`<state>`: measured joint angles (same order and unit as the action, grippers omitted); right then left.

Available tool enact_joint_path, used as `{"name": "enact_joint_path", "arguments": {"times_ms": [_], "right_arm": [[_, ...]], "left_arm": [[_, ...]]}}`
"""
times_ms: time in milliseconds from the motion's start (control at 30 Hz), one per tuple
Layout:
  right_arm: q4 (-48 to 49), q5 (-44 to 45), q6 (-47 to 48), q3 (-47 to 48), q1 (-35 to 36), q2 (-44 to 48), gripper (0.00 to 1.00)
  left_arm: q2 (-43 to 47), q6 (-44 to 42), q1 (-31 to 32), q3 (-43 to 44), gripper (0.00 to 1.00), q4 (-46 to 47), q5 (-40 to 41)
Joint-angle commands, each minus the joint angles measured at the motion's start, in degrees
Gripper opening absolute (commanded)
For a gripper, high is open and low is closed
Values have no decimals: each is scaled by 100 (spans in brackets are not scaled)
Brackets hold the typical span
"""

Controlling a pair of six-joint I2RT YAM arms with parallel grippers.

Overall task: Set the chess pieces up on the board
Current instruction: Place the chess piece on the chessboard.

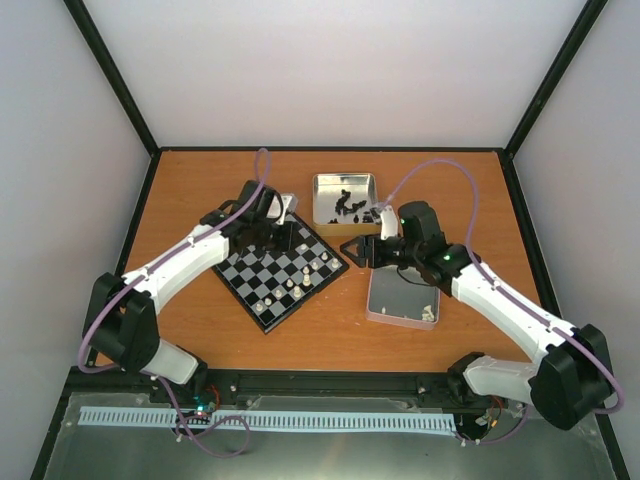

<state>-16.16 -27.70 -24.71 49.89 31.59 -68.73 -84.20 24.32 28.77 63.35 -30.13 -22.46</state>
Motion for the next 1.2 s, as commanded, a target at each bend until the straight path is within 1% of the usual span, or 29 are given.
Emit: {"name": "enact_joint_path", "arguments": {"times_ms": [0, 67, 167, 267, 300, 367, 567, 833, 1167], "right_arm": [[-46, 895, -444, -313, 22, 251, 64], [-86, 1153, -617, -419, 18, 320, 64], [-101, 1448, -826, -584, 20, 401, 64], [-117, 1512, -890, -661, 18, 376, 63], [-137, 1513, -895, -660, 19, 337, 63], [-194, 1530, -881, -629, 22, 250, 63], [-324, 1586, -860, -479, 22, 39, 63], [-342, 1641, -888, -506, 22, -13, 63], [-364, 1639, -912, -516, 18, -47, 62]], "left_arm": [[-145, -503, 85, 63, 1, -490, 1168], [-217, -513, 148, 81, 1, -621, 1548], [-316, -537, 247, -29, 1, -748, 1820], [-410, -532, 472, -123, 1, -764, 2066], [-460, -530, 600, -103, 1, -788, 2331], [-567, -508, 764, -72, 1, -824, 2527], [-788, -393, 879, -162, 1, -693, 2396], [-1042, -410, 911, -279, 1, -365, 1968], [-1169, -467, 906, -315, 3, -175, 1974]]}}
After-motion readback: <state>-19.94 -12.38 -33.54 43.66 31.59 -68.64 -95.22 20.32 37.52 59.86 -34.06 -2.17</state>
